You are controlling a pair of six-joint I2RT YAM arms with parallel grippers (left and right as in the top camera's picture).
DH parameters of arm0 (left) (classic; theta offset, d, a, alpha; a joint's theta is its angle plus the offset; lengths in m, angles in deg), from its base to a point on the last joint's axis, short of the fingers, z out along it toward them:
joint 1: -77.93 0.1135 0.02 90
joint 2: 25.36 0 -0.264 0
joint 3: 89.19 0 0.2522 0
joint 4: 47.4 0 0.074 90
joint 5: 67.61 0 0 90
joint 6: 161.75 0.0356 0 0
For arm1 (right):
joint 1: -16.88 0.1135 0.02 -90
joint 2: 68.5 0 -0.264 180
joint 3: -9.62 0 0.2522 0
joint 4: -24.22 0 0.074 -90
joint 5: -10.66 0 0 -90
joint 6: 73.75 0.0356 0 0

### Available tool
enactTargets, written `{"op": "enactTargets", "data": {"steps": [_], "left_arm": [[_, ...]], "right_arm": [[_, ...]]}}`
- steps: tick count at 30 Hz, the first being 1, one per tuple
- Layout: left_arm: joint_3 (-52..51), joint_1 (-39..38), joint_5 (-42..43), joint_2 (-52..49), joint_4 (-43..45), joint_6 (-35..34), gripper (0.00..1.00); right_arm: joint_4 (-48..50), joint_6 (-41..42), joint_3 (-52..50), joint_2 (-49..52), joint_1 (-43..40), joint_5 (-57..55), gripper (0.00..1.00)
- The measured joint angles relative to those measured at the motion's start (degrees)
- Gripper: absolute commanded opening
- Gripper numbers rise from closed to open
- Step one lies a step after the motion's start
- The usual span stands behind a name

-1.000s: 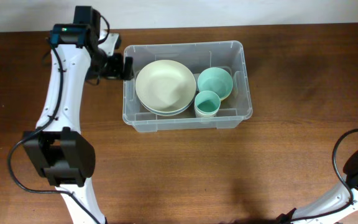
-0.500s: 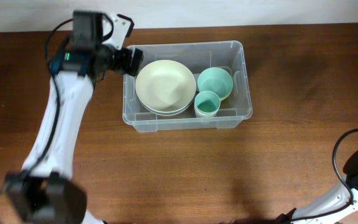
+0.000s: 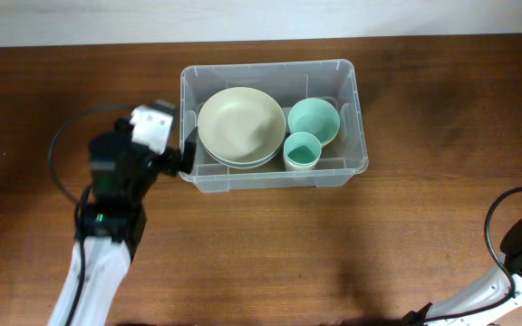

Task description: Pack container

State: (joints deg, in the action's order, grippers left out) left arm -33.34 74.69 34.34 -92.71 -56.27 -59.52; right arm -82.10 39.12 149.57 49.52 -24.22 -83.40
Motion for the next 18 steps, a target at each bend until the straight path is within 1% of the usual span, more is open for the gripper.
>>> {"op": "enactTargets", "data": {"steps": [7,11,15,18], "left_arm": [[-14.71,1.75,-2.01,16.22,7.98,-1.79,1.00],[-24.61,1.77,-3.21,26.62,15.34,-2.10,1.00],[-33.20,1.77,-3.67,34.80,22.14,-2.21,1.00],[-37.38,1.77,-3.85,39.26,23.45,-2.21,1.00]], "right_arm": [[-0.02,0.04,0.00,0.00,0.00,-0.02,0.99],[0.00,0.02,0.00,0.00,0.00,0.00,0.99],[0.00,0.02,0.00,0.00,0.00,0.00,0.99],[-0.04,0.02,0.00,0.00,0.00,0.00,0.99]]}}
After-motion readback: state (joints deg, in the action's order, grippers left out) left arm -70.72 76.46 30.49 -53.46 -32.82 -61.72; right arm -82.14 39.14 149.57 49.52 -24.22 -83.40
